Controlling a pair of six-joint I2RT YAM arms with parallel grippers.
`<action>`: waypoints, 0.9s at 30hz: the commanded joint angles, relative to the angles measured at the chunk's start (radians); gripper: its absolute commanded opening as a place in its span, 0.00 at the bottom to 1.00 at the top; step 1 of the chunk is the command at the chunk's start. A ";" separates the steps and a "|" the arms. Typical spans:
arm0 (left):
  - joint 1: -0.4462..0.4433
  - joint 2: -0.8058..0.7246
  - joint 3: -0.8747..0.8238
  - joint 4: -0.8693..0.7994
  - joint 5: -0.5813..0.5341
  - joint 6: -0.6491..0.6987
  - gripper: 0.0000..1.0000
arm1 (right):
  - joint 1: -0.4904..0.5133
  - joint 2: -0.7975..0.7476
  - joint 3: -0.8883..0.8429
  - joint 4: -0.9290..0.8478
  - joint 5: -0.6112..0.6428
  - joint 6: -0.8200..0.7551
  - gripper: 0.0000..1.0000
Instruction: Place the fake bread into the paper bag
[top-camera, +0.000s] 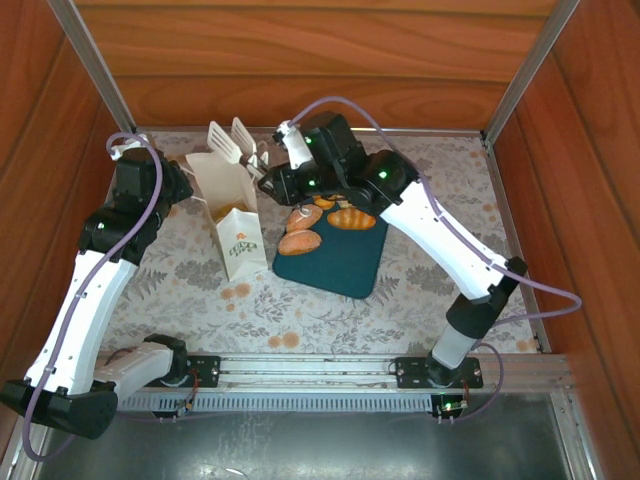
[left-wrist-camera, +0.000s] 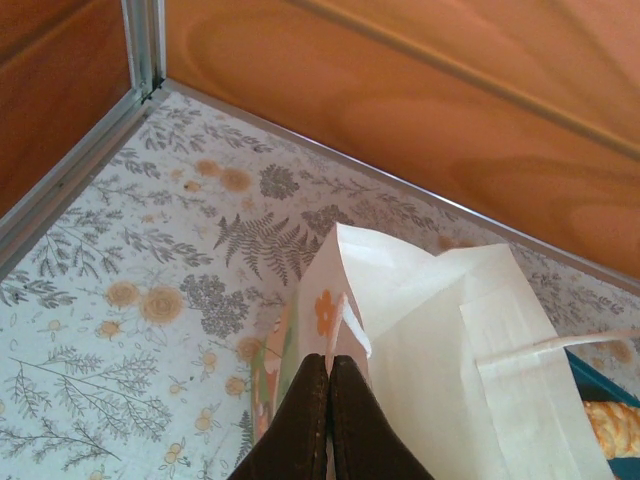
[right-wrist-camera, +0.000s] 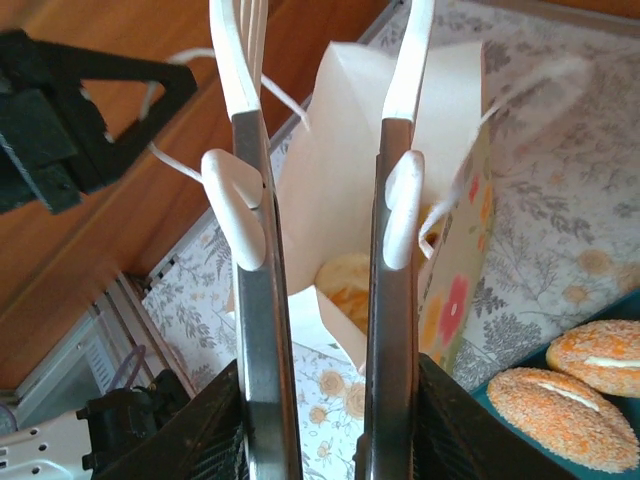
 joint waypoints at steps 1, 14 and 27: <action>0.004 0.003 0.017 0.011 0.007 0.005 0.00 | -0.011 -0.103 0.033 0.017 0.059 -0.001 0.41; 0.004 0.000 0.020 0.011 0.012 0.003 0.00 | -0.197 -0.431 -0.396 0.023 0.134 0.066 0.39; 0.005 0.001 0.029 0.011 0.015 -0.001 0.00 | -0.439 -0.418 -0.762 0.041 0.026 0.060 0.39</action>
